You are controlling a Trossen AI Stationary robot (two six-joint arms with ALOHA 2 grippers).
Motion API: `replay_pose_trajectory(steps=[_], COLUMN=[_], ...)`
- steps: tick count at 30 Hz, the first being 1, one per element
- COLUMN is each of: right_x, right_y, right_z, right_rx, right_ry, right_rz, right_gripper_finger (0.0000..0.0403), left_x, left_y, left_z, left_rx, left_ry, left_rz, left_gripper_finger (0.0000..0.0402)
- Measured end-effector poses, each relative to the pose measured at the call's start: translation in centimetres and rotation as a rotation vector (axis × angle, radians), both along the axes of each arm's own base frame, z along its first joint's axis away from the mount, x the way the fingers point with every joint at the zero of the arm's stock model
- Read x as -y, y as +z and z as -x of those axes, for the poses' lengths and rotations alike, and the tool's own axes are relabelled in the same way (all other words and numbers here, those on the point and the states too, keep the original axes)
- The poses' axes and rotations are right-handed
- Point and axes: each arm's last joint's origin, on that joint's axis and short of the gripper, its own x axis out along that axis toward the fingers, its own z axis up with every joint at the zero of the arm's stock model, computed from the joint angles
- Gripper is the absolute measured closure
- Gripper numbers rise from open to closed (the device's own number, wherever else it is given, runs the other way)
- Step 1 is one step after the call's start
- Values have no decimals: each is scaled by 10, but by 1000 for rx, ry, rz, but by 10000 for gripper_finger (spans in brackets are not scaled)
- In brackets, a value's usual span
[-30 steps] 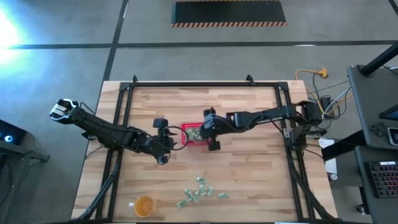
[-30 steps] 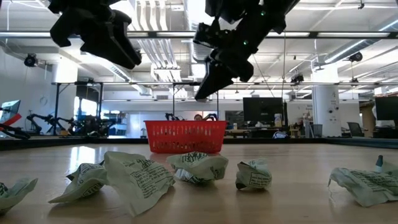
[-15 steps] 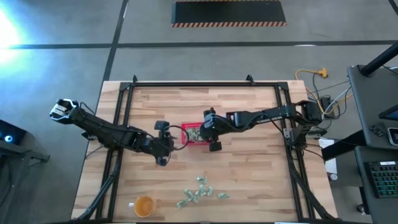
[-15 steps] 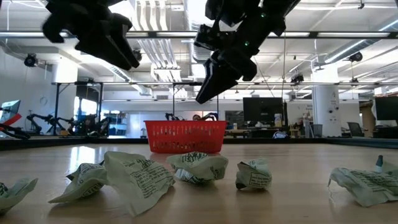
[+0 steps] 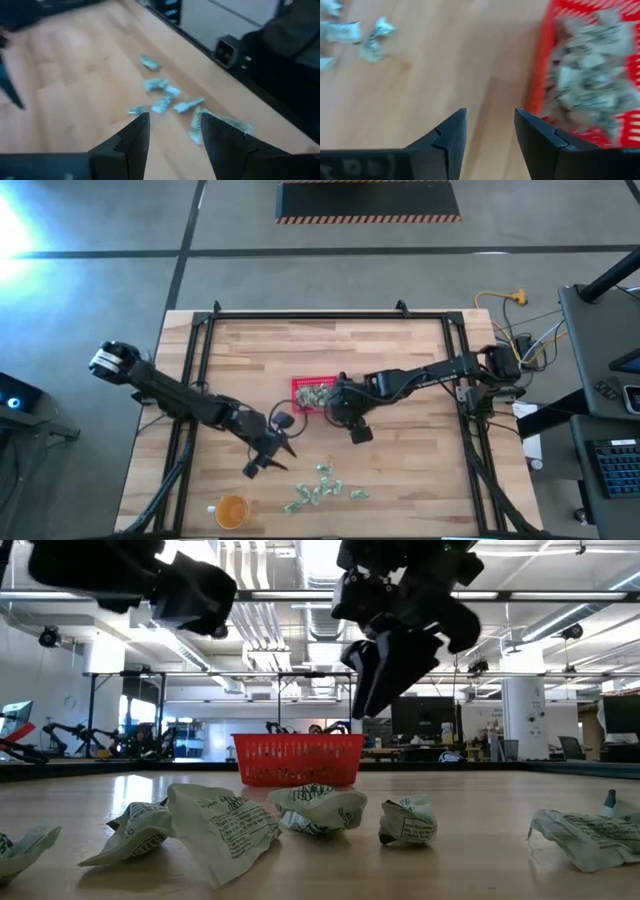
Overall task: Pick and place items into bin
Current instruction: Put the stevia packet into the red bin
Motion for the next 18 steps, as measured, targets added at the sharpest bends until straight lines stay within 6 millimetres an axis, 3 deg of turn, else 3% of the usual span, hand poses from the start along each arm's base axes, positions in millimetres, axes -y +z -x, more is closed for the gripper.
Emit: replay_pose_trajectory(steps=[6, 12, 18], right_x=[-9, -18, -24], right_y=[-2, -2, -2], right_z=[6, 9, 10], right_rx=[-65, -97, -95], right_ry=[-33, -55, -42], right_rz=[-26, -47, -48], right_gripper_finger=[260, 273, 282], left_x=[11, 23, 27], left_y=[-27, -40, -55], left_z=[-18, -39, -47], left_rx=[4, -49, -100], left_ry=[-62, -176, -202], left_rz=[-10, 17, 17], left_gripper_finger=[241, 242, 242])
